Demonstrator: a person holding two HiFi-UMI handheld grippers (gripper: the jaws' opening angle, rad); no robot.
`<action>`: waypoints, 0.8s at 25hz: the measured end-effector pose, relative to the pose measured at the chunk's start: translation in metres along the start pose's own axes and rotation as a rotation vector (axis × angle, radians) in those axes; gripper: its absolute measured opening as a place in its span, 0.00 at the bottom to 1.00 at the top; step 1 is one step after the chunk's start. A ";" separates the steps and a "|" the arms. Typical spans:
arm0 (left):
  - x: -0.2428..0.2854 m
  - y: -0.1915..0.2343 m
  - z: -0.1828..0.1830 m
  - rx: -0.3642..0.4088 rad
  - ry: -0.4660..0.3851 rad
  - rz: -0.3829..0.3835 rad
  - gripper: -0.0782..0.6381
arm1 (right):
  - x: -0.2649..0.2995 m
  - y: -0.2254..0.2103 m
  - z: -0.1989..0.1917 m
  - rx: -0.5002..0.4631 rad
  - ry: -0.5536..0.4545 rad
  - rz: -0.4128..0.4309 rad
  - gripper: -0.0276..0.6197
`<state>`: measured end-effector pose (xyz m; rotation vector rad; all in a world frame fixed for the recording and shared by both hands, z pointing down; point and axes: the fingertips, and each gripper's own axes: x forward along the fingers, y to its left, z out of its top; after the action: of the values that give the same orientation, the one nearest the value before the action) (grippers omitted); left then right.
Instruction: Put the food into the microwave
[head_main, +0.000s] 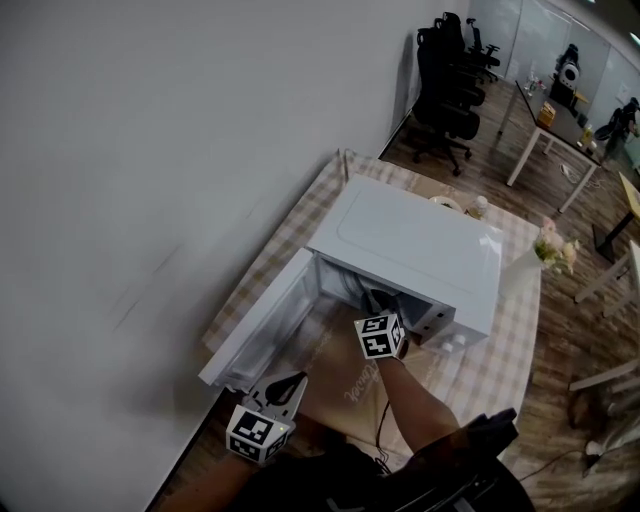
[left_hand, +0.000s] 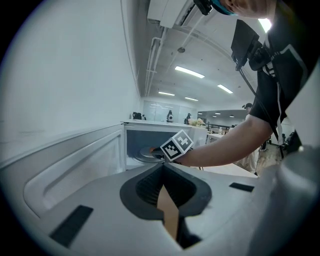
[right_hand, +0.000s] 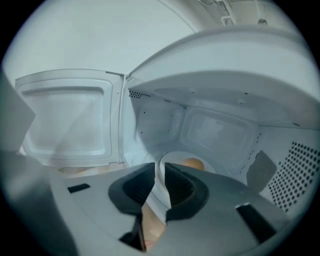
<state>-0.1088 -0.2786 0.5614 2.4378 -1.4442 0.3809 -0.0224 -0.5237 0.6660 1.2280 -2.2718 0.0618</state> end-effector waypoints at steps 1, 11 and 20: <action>-0.004 0.000 0.001 0.003 -0.006 -0.007 0.12 | -0.008 0.004 0.002 0.023 -0.006 0.003 0.14; -0.051 0.002 0.042 0.153 -0.146 -0.027 0.12 | -0.100 0.033 0.029 0.333 -0.117 0.011 0.14; -0.113 -0.006 0.059 0.118 -0.226 -0.049 0.12 | -0.193 0.071 0.057 0.448 -0.193 0.037 0.09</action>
<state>-0.1513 -0.2070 0.4650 2.6782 -1.4839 0.1898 -0.0204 -0.3522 0.5386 1.4651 -2.5349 0.5100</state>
